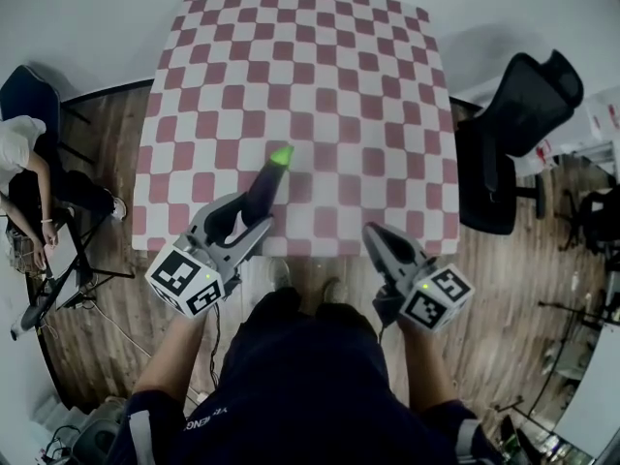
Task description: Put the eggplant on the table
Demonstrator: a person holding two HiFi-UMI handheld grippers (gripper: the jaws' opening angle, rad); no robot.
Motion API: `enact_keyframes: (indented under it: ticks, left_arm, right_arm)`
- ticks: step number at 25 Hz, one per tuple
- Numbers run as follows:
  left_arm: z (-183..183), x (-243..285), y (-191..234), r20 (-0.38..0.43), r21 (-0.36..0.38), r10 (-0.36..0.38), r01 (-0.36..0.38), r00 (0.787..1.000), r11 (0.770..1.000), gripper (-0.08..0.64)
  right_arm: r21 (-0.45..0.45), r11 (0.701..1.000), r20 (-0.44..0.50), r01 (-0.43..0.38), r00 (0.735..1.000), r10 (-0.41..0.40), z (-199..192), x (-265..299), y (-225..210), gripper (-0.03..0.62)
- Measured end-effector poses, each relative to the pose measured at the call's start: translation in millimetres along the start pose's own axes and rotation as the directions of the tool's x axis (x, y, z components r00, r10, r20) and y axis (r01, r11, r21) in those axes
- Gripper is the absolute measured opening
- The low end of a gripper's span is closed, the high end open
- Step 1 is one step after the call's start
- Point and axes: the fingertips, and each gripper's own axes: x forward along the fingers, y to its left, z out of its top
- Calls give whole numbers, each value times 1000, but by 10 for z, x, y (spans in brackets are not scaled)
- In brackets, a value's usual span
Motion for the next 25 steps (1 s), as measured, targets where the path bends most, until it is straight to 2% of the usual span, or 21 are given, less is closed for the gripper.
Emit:
enact_keyframes:
  ticks: [7,11,16,25]
  left_arm:
    - [-148,398,153,-35,-5,15,-15,999,1000,229]
    - [-304,587,213,-70,-20,70,-72,995,997,229]
    - [-546,929,330,-134,-38,125,-131,983,991,229]
    - [-1066,1556,523,-259,-36,156,-171,953,985,229]
  right_arm:
    - [15,1000,5,-4,1000,4,105,140,-381,17]
    - [15,1000,-20,-23,1000,23,105,171,-560,17]
    - [32,998,-51,-48,997,49,134,223,-903,17]
    - [72,996,-97,-53,993,60,95,287,-1401,17]
